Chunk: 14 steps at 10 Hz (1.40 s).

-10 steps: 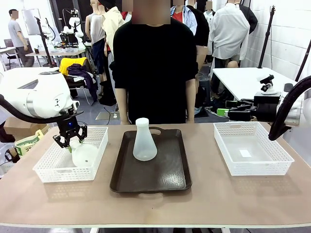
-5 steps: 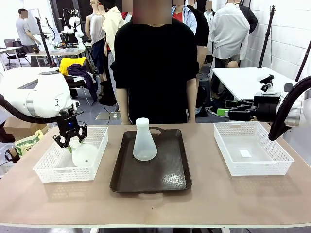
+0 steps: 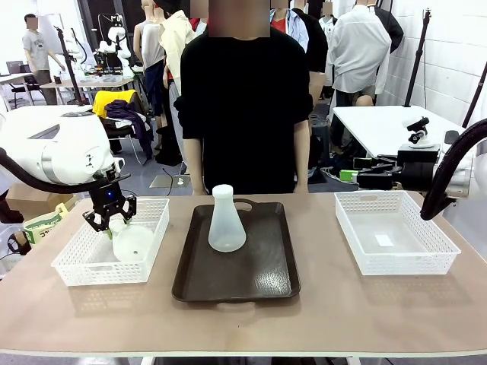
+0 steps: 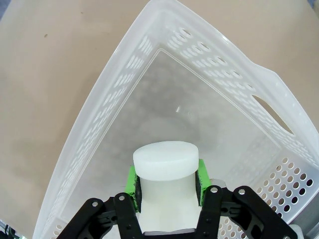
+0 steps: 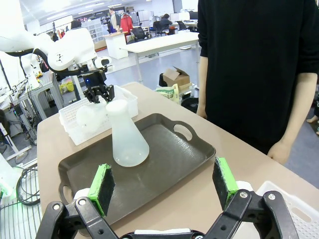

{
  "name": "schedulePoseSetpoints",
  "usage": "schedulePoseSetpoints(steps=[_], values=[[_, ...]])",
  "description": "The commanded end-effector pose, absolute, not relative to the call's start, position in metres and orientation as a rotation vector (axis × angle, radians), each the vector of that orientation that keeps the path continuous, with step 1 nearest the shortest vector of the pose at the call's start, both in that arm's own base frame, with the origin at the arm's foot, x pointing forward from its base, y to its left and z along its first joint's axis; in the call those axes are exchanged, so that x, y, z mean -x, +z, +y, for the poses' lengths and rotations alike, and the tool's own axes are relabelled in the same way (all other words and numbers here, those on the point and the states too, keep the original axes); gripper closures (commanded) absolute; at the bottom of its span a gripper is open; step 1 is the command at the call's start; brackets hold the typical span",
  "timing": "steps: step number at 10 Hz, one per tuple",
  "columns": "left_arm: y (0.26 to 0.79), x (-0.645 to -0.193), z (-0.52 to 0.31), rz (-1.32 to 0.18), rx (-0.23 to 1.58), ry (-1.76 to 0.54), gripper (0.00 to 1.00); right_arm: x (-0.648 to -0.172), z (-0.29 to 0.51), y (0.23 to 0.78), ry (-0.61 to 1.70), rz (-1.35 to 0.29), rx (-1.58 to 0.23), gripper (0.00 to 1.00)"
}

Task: Prepare the laboratory tools.
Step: Place the picked Big flask upright in the Handle tray as directed by the person.

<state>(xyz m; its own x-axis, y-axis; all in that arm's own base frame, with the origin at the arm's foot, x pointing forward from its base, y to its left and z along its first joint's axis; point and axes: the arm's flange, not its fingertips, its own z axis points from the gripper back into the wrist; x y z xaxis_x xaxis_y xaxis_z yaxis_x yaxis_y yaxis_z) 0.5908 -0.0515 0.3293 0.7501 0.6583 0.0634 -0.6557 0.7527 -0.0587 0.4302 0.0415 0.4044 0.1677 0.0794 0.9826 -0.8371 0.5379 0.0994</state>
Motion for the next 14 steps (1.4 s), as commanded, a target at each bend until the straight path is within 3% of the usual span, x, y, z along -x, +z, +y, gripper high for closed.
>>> schedulePoseSetpoints(steps=[1, 9, 14], values=[[0.340, -0.586, -0.053, -0.042, 0.053, 0.702, 1.00, -0.430, 0.042, 0.405, 0.747, -1.218, -0.767, 0.00], [0.435, -0.531, -0.048, -0.041, 0.079, 0.565, 1.00, -0.430, 0.042, 0.405, 0.747, -1.218, -0.767, 0.00], [0.455, -0.523, -0.055, -0.081, 0.090, 0.534, 1.00, -0.430, 0.042, 0.405, 0.747, -1.218, -0.767, 0.00]])
